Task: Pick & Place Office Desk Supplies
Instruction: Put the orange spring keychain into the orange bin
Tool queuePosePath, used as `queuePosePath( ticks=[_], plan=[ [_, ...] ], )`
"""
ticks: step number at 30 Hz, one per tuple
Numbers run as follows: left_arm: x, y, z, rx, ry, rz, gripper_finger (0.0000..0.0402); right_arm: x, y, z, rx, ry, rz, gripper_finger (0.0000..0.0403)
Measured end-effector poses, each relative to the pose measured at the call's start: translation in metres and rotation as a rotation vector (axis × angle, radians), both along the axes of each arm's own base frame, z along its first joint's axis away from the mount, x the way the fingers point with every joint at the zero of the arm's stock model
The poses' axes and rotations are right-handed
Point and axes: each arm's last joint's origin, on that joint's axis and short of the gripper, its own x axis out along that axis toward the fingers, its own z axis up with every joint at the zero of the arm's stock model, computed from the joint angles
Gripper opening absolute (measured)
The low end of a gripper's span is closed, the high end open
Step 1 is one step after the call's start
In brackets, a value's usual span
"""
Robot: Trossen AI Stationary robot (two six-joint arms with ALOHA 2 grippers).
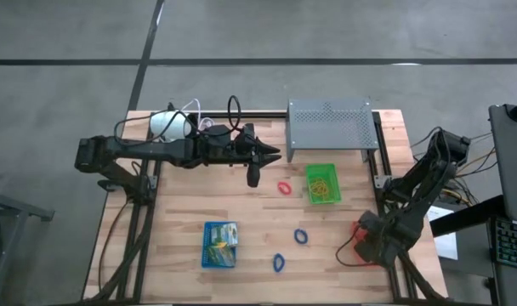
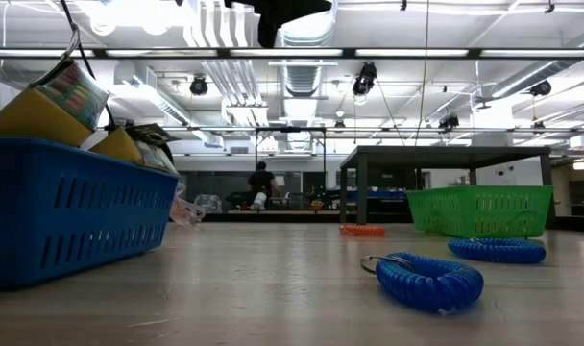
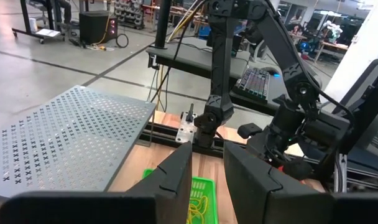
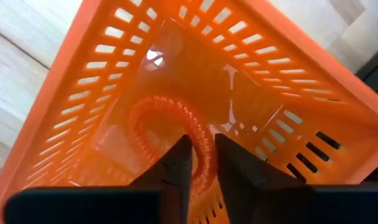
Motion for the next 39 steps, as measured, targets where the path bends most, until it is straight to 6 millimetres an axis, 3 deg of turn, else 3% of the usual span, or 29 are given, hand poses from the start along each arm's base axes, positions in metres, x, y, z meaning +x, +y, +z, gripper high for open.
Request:
queuePosePath(
  ticks=[9,16,22,28,34,39],
  plan=[
    [0.0,0.0,0.0,0.0,0.001,0.0,0.0099,0.0,0.001,0.002,0.019,-0.008,-0.008,0.0157],
    [0.0,0.0,0.0,0.0,0.001,0.0,0.0099,0.0,0.001,0.004,0.034,-0.016,-0.008,0.0193],
    [0.0,0.0,0.0,0.001,0.001,0.0,0.0099,-0.001,0.002,0.009,0.097,0.011,-0.058,0.0192],
    [0.0,0.0,0.0,0.004,0.001,0.0,0.0099,-0.003,0.005,0.032,0.256,0.07,-0.015,0.0178],
    [0.0,0.0,0.0,0.004,0.001,0.0,0.0099,-0.005,-0.002,0.056,0.339,-0.031,-0.012,0.0164],
    [0.0,0.0,0.0,0.004,0.001,0.0,0.0099,-0.004,-0.012,0.076,0.328,-0.278,0.001,0.0151]
  ],
)
